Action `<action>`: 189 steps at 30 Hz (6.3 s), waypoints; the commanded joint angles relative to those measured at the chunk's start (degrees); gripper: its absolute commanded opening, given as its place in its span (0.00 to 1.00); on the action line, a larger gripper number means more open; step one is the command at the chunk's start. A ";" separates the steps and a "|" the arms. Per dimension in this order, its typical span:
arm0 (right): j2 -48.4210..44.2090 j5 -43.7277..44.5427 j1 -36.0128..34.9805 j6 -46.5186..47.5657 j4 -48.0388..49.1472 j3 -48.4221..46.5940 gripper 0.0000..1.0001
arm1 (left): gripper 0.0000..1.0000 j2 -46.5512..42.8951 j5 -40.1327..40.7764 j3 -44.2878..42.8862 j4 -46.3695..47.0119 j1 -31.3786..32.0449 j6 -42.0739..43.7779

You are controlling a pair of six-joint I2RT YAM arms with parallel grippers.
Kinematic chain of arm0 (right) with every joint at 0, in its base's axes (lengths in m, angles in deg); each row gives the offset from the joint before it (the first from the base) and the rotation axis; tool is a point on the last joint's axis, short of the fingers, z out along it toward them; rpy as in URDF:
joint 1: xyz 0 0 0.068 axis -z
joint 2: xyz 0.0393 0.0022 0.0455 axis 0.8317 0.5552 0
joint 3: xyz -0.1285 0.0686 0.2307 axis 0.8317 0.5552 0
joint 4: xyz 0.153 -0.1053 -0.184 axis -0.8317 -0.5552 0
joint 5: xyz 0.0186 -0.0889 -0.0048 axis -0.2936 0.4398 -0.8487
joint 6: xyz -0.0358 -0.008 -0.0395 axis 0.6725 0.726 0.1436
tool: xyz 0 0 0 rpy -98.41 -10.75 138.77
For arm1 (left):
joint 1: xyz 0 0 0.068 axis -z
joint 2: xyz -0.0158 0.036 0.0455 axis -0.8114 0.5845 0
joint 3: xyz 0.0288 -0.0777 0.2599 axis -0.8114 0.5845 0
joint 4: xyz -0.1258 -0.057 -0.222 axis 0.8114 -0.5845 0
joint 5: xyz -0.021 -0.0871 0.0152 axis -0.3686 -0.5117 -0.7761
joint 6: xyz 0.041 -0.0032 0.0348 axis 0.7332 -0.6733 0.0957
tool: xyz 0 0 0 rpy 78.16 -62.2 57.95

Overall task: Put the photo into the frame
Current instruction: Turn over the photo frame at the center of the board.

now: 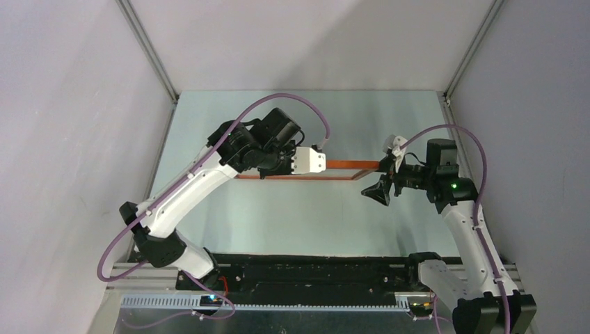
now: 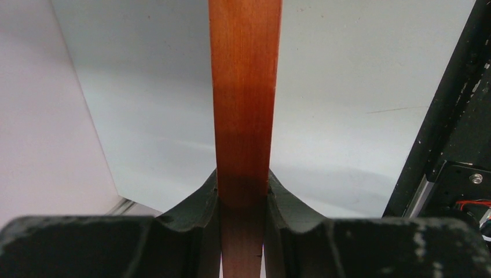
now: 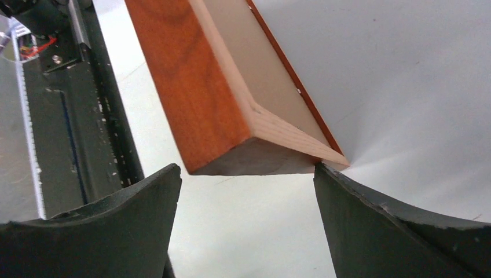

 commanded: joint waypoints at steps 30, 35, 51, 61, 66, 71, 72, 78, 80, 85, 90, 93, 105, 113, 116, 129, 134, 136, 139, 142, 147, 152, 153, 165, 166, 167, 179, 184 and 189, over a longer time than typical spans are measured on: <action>2.30 1.34 -6.14 2.45 10.20 0.59 0.70 | 0.00 1.64 -3.39 -4.27 3.75 -3.11 0.71; 3.10 4.40 -5.66 3.38 12.69 0.24 0.74 | 0.00 1.64 -3.26 -4.39 3.26 -3.10 0.83; 4.31 10.47 -1.90 15.48 1.89 -4.49 0.72 | 0.00 2.15 -2.06 -5.47 2.31 -3.24 1.43; 3.89 9.37 -1.44 18.58 -1.99 -6.28 0.72 | 0.00 2.28 -2.89 -5.56 2.00 -3.68 1.65; 5.04 6.69 -1.40 14.39 4.79 -5.94 0.74 | 0.00 2.25 -3.81 -5.42 1.85 -3.69 1.78; 7.32 3.44 -1.77 11.56 10.83 -5.45 0.74 | 0.00 2.16 -5.45 -5.50 1.62 -3.65 1.53; 7.66 3.05 -1.91 11.37 12.08 -5.40 0.74 | 0.00 2.23 -6.27 -5.50 1.59 -3.67 1.48; 10.46 -0.57 -3.54 10.12 14.49 -5.44 0.74 | 0.00 2.69 -7.85 -5.79 1.01 -4.06 1.68; 11.17 -2.00 -3.77 9.87 14.81 -5.39 0.72 | 0.00 2.79 -8.22 -6.10 0.89 -4.36 1.77; 11.82 -4.47 -3.75 9.99 15.00 -5.44 0.65 | 0.00 3.38 -8.83 -6.61 0.39 -4.97 1.90; 12.07 -5.77 -3.00 10.33 14.57 -5.44 0.50 | 0.00 4.23 -8.61 -6.95 0.12 -5.56 2.10; 12.13 -6.52 -2.20 10.58 14.47 -5.43 0.40 | 0.00 4.74 -8.30 -7.40 0.00 -5.84 2.34; 11.95 -8.30 -0.19 11.62 12.76 -5.42 0.11 | 0.12 6.50 -7.36 -10.46 -0.74 -6.37 2.48; 10.14 -9.54 0.36 11.28 10.71 -5.71 0.00 | 0.57 8.65 -5.68 -14.82 -0.78 -6.47 1.50; 9.84 -9.89 0.68 11.44 9.21 -5.80 0.00 | 0.74 9.55 -5.36 -16.69 -0.70 -6.90 0.70; 8.73 -7.69 2.87 4.87 8.59 -6.35 0.00 | 1.00 6.07 -9.36 -25.92 0.21 -16.36 -6.40; 9.97 -7.10 2.87 2.12 7.16 -8.33 0.00 | 1.00 1.28 -13.85 -23.25 1.19 -23.39 -8.20; 10.83 -6.89 4.12 0.95 6.79 -9.34 0.00 | 1.00 -0.41 -15.33 -21.02 1.78 -26.36 -8.54; 13.02 -6.21 4.73 -1.82 6.45 -11.39 0.00 | 1.00 -2.88 -17.87 -17.43 2.93 -31.22 -9.18; 15.78 -5.60 4.96 -4.83 5.75 -14.19 0.00 | 1.00 -4.56 -19.87 -12.97 4.35 -34.18 -9.86; 21.62 -4.97 5.08 -11.20 4.49 -18.91 0.00 | 1.00 -7.57 -20.49 -6.39 6.83 -36.12 -10.11; 26.70 -3.05 5.13 -17.44 3.98 -22.27 0.00 | 1.00 -8.83 -20.49 -3.22 8.25 -36.20 -10.45; 27.15 -2.63 5.19 -18.07 3.78 -23.25 0.00 | 1.00 -8.89 -20.75 -2.74 8.46 -36.21 -10.64; 38.20 -2.58 7.37 -24.47 1.43 -27.41 0.00 | 1.00 -8.87 -22.78 0.83 9.66 -36.20 -11.40; 38.75 -3.34 7.82 -24.39 1.23 -27.46 0.00 | 1.00 -8.83 -22.90 1.00 9.71 -36.21 -11.36; 39.90 -3.85 8.07 -24.36 1.00 -27.53 0.00 | 1.00 -8.85 -22.92 1.24 9.72 -36.21 -11.39; 50.58 -7.25 13.81 -25.89 -0.14 -27.94 0.00 | 1.00 -6.33 -25.33 1.48 10.28 -36.12 -13.17; 55.50 -7.82 16.68 -26.75 0.48 -27.95 0.00 | 1.00 -5.61 -25.53 1.18 10.46 -36.12 -13.52; 59.35 -9.42 18.56 -27.28 1.06 -27.94 0.00 | 1.00 -4.64 -25.76 0.89 10.61 -35.98 -13.74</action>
